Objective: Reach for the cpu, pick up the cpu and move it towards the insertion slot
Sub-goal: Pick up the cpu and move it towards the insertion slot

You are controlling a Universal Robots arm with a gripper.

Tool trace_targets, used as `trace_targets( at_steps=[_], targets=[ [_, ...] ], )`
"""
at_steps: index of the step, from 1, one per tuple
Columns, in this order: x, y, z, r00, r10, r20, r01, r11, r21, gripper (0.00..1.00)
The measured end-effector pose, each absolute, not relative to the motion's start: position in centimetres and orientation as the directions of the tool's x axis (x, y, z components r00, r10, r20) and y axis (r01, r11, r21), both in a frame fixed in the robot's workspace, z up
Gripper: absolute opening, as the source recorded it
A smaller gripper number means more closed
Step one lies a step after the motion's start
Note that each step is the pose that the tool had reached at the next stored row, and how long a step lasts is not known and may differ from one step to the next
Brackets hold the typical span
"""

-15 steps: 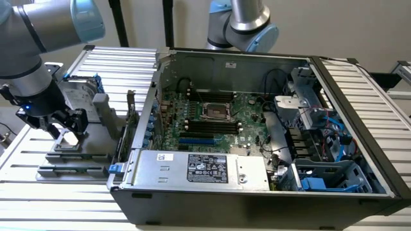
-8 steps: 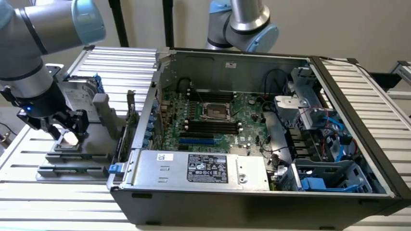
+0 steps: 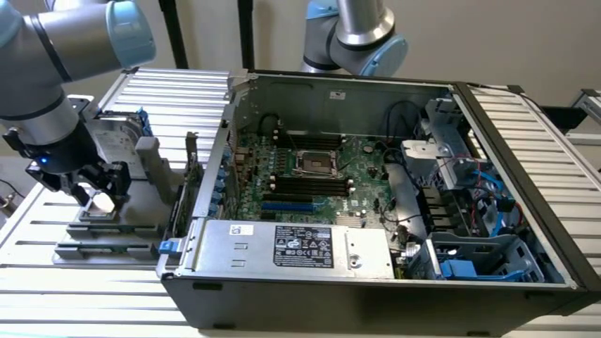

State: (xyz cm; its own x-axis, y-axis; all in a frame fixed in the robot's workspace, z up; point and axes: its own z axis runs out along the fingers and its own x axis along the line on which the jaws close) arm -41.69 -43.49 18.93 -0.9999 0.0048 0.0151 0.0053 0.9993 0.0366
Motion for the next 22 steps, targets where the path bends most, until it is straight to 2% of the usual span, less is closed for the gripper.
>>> trace_targets(
  at_steps=[19, 21, 22],
  targets=[
    [-41.67, -43.39, 18.7, -1.0, -0.012, 0.015, -0.012, 0.999, 0.036, 0.65],
    [-41.68, -43.39, 18.7, -1.0, -0.012, 0.015, -0.012, 0.999, 0.036, 0.63],
    [-41.68, -43.39, 18.69, -1.0, -0.013, 0.015, -0.012, 0.999, 0.036, 0.56]
  ],
)
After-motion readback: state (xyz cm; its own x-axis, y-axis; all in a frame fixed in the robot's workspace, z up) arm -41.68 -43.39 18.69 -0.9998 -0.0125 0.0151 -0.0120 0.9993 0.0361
